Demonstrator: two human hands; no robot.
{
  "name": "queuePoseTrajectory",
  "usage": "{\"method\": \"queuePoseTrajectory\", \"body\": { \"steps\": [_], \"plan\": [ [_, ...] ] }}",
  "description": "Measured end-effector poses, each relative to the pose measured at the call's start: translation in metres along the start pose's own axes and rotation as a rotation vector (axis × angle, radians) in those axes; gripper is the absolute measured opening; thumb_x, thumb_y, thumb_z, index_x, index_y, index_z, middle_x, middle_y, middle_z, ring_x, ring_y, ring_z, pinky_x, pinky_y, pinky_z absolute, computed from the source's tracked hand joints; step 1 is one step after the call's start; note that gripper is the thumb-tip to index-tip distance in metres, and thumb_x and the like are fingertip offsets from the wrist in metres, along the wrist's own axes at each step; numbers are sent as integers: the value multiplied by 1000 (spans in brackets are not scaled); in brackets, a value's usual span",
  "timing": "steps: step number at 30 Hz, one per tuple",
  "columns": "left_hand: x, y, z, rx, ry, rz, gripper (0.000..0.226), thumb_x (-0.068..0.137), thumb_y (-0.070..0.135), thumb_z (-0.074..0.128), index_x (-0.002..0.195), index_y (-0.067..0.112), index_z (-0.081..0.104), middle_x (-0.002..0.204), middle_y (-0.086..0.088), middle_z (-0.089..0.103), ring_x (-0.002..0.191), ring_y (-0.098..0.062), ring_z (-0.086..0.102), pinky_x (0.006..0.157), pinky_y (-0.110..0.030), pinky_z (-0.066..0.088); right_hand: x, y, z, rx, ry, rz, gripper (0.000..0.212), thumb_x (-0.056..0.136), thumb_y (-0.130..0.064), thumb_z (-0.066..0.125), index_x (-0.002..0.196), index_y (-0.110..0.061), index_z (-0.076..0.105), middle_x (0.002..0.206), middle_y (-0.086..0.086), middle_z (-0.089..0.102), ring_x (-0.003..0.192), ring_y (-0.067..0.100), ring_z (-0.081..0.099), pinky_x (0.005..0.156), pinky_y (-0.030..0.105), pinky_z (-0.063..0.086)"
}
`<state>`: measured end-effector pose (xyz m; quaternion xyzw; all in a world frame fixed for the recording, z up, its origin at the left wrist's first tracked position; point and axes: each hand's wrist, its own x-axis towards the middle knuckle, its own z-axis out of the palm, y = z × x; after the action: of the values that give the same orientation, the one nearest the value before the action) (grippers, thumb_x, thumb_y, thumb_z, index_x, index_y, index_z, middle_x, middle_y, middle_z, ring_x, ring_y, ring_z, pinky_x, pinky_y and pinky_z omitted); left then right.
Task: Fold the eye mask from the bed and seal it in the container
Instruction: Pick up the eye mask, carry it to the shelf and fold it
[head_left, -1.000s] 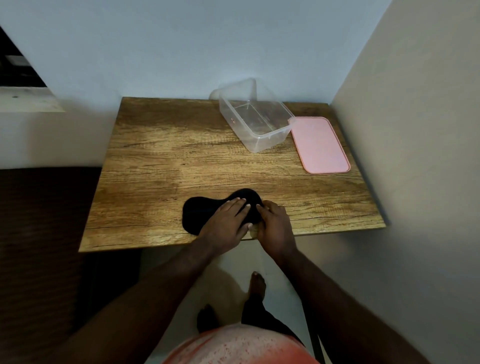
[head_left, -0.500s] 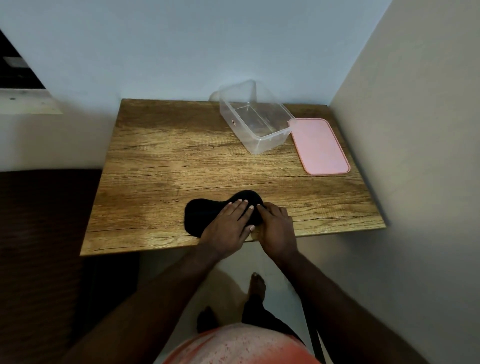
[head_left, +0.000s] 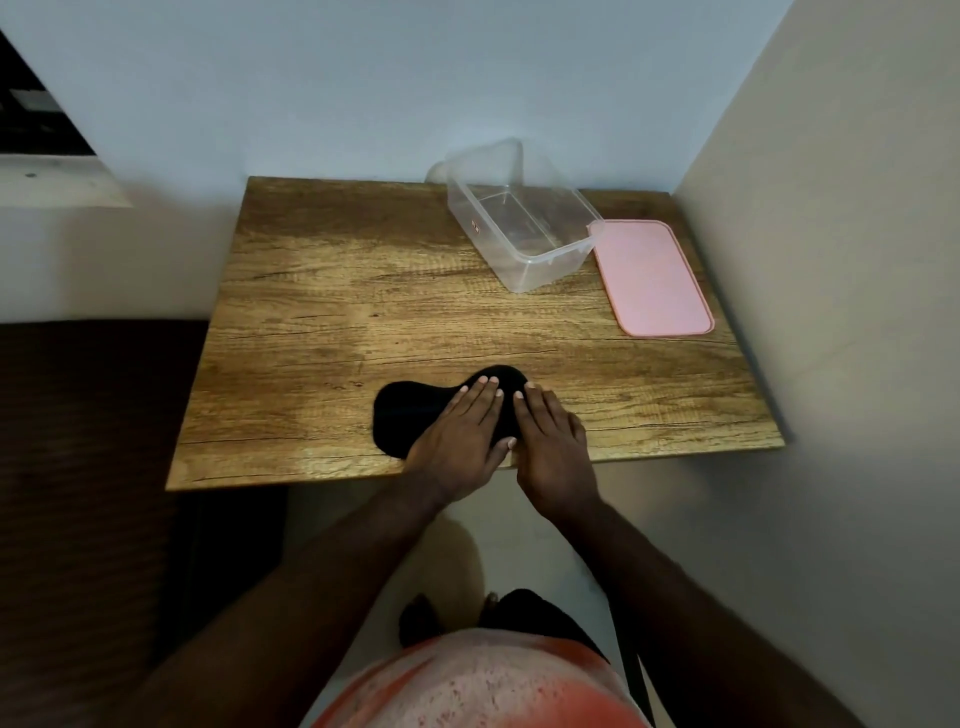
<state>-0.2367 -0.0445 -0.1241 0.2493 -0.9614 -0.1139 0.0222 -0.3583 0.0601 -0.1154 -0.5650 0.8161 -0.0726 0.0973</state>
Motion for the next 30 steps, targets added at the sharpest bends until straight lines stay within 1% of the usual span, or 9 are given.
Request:
{"method": "queuePoseTrajectory", "body": {
  "steps": [5, 7, 10, 12, 16, 19, 22, 26, 30],
  "plan": [
    [-1, 1, 0, 38, 1, -6, 69, 101, 51, 20, 154, 7, 11, 162, -9, 9, 150, -16, 0, 119, -29, -8, 2, 5, 5, -6, 3, -59, 65, 94, -31, 19, 154, -6, 24, 163, 11, 16, 151, 24, 6, 122, 44, 10],
    [-1, 2, -1, 29, -1, -11, 68, 101, 50, 22, 153, 8, 12, 162, -9, 10, 150, -16, 1, 119, -29, -8, 3, 6, 5, 11, 4, -78, 65, 93, -29, 20, 153, -4, 26, 162, 13, 19, 150, 24, 7, 122, 45, 12],
    [0, 3, -2, 20, -17, -24, 68, 101, 50, 24, 153, 8, 13, 162, -9, 10, 150, -16, 1, 117, -27, -11, 3, 8, 6, 78, -7, -80, 66, 94, -31, 17, 154, -5, 22, 163, 13, 16, 151, 24, 8, 122, 40, 7],
    [0, 4, -2, 20, -12, -31, 69, 101, 51, 24, 153, 8, 12, 162, -9, 9, 150, -16, 1, 116, -26, -12, 3, 8, 6, 102, -2, -68, 63, 97, -30, 22, 155, -6, 19, 163, 12, 15, 152, 24, 10, 121, 37, 3],
    [1, 3, -1, 23, -18, -32, 70, 100, 52, 21, 153, 8, 12, 162, -9, 9, 150, -16, 1, 116, -25, -12, 5, 5, 9, 138, 29, -32, 67, 93, -34, 20, 154, -7, 23, 162, 11, 21, 151, 23, 16, 120, 34, 3],
    [1, 4, -1, 24, -14, -32, 70, 99, 52, 18, 153, 8, 11, 162, -9, 8, 150, -16, 0, 116, -26, -11, 4, 6, 10, 108, 22, -45, 63, 95, -29, 25, 153, -6, 24, 162, 12, 21, 151, 25, 16, 122, 39, 7],
    [0, 3, -2, 3, -11, -33, 70, 98, 51, 18, 153, 9, 12, 162, -9, 9, 150, -16, 1, 116, -26, -11, 4, 4, 7, 17, -28, -74, 64, 94, -26, 27, 153, -4, 21, 162, 14, 17, 152, 27, 11, 120, 38, 1],
    [0, 1, -4, -34, -12, 7, 66, 97, 50, 19, 154, 17, 15, 162, -9, 13, 150, -19, 4, 118, -29, -7, 6, -4, 1, -61, -23, -54, 67, 88, -27, 24, 147, 1, 36, 155, 19, 35, 144, 32, 34, 115, 42, 14],
    [0, 0, -2, -11, -12, 7, 68, 97, 50, 12, 154, 13, 14, 162, -10, 10, 150, -19, 1, 119, -31, -7, 5, -6, 6, 34, -67, -29, 70, 89, -29, 11, 155, -6, 9, 164, 11, 5, 152, 22, -2, 119, 32, -6]
  ]
}}
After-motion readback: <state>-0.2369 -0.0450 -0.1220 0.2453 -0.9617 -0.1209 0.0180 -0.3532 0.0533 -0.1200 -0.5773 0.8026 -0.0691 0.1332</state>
